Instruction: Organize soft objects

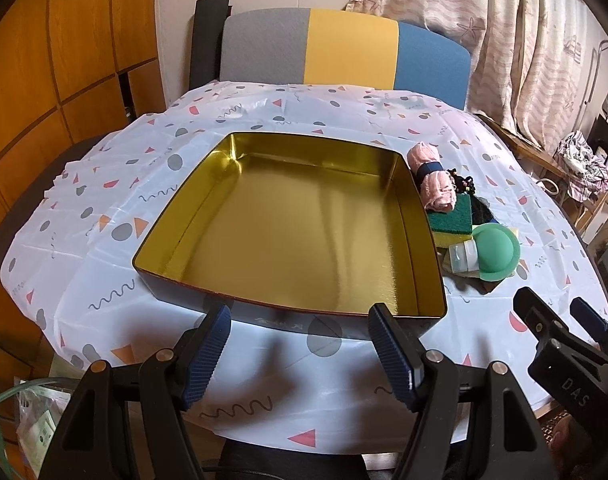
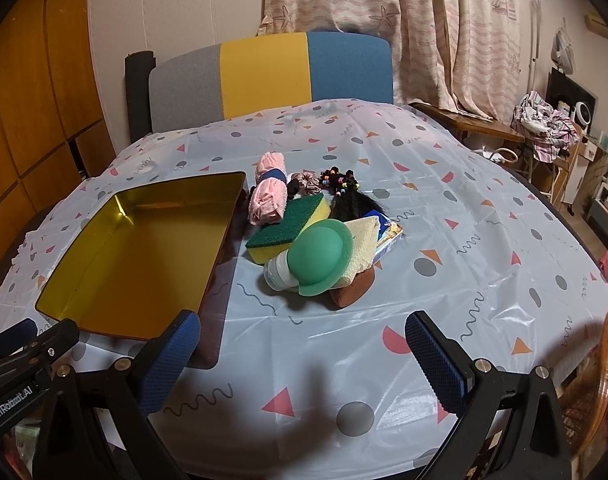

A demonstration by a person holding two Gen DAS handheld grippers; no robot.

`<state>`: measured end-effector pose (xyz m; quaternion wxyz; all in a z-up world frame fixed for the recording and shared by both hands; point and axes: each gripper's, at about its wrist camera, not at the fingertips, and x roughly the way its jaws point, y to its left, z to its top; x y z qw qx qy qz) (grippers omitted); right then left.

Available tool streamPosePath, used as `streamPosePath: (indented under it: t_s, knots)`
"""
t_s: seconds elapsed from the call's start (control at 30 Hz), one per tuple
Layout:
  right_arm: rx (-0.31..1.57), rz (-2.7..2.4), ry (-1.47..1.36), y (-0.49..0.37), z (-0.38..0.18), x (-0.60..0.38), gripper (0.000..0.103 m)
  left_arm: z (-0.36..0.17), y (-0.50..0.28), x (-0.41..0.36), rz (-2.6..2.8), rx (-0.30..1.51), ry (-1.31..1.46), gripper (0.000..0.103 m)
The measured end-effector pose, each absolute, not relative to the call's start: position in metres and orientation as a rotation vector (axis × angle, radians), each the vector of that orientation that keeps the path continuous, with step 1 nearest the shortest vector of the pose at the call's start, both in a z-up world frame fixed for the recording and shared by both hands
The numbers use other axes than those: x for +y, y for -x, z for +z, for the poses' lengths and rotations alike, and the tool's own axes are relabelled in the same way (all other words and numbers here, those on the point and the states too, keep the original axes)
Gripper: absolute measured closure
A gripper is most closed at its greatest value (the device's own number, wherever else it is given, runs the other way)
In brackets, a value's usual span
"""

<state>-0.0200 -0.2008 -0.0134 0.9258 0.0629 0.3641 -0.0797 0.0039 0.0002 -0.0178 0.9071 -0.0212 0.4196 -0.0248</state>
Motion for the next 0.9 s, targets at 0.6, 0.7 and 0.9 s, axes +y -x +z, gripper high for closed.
streamPosePath:
  t_s: [0.6, 0.7, 0.9]
  knots:
    - [0.747, -0.163, -0.111, 0.0198, -0.0151, -0.2011, 0.0, -0.0205, -0.002, -0.0037, -0.119, 0.876, 0.064, 0.031]
    - [0.75, -0.161, -0.108, 0.0197, -0.0159, -0.2008, 0.0, -0.0208, -0.0013, -0.0035, -0.127, 0.877, 0.063, 0.031]
    - [0.751, -0.161, -0.104, 0.0198, -0.0171, -0.2005, 0.0, -0.0198, -0.0004, -0.0045, -0.18, 0.875, 0.092, 0.031]
